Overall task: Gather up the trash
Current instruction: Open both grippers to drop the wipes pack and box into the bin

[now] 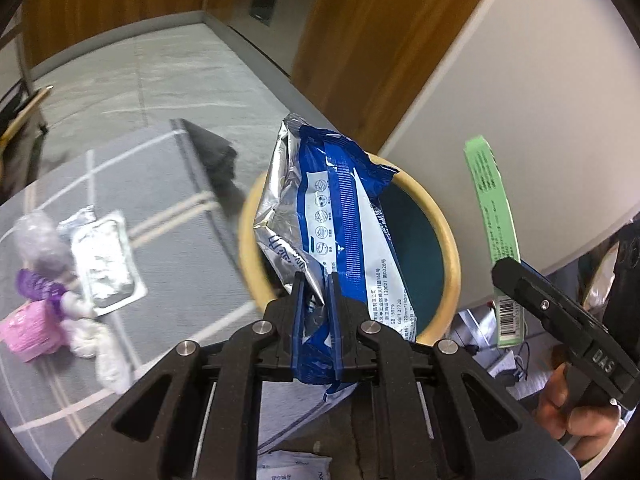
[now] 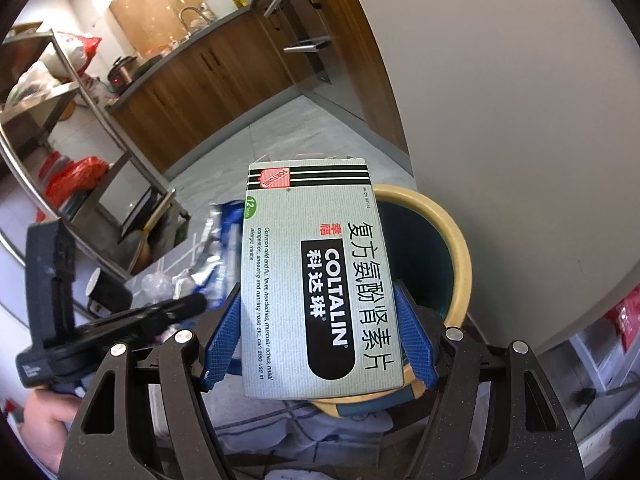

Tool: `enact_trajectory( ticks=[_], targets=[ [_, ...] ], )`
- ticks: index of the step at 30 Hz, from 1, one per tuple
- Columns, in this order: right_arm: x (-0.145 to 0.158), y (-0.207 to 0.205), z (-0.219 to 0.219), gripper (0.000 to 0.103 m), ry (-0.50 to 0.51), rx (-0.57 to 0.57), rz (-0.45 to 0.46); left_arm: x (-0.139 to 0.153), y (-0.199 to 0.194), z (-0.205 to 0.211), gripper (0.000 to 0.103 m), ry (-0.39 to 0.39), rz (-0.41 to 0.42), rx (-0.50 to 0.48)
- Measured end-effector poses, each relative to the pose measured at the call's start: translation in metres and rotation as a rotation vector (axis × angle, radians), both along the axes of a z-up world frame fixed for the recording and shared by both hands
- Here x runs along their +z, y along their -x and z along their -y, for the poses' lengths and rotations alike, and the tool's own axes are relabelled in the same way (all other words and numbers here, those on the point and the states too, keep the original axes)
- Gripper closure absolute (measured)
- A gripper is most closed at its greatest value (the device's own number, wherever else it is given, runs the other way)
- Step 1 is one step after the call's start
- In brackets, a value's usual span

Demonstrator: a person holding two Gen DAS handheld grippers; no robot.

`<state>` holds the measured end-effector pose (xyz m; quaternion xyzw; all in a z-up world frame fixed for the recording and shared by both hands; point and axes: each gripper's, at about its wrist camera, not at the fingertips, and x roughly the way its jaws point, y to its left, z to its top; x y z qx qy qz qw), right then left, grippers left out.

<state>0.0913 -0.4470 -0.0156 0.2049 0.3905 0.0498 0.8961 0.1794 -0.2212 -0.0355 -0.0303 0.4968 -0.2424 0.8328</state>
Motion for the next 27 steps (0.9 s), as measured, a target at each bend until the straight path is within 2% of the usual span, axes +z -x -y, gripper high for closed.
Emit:
enact_trajectory(
  ticks=[3, 6, 7, 8, 19, 22, 25, 27],
  targets=[
    [-0.002, -0.001, -0.001, 0.031, 0.002, -0.001, -0.011, -0.007, -0.001, 0.016, 0.092, -0.010, -0.001, -0.036],
    [-0.004, -0.002, -0.001, 0.031, 0.006, -0.001, -0.022, -0.010, -0.003, 0.021, 0.087, -0.017, -0.003, -0.043],
    [-0.005, -0.003, -0.001, 0.031, 0.007, 0.000, -0.025, -0.010, -0.003, 0.021, 0.084, -0.016, -0.002, -0.042],
    [-0.006, -0.004, -0.001, 0.031, 0.007, 0.000, -0.028, -0.009, -0.003, 0.020, 0.076, -0.016, 0.001, -0.039],
    [-0.015, -0.017, -0.008, 0.031, 0.044, 0.009, -0.074, 0.018, 0.003, -0.018, 0.051, -0.018, 0.069, 0.019],
    [-0.021, -0.020, -0.009, 0.031, 0.061, 0.008, -0.095, 0.022, 0.003, -0.033, 0.048, -0.022, 0.084, 0.036],
    [-0.026, -0.026, -0.011, 0.031, 0.082, 0.005, -0.119, 0.028, 0.005, -0.048, 0.039, -0.024, 0.098, 0.057],
    [-0.029, -0.029, -0.014, 0.030, 0.090, 0.007, -0.129, 0.031, 0.006, -0.058, 0.038, -0.024, 0.104, 0.068]
  ],
)
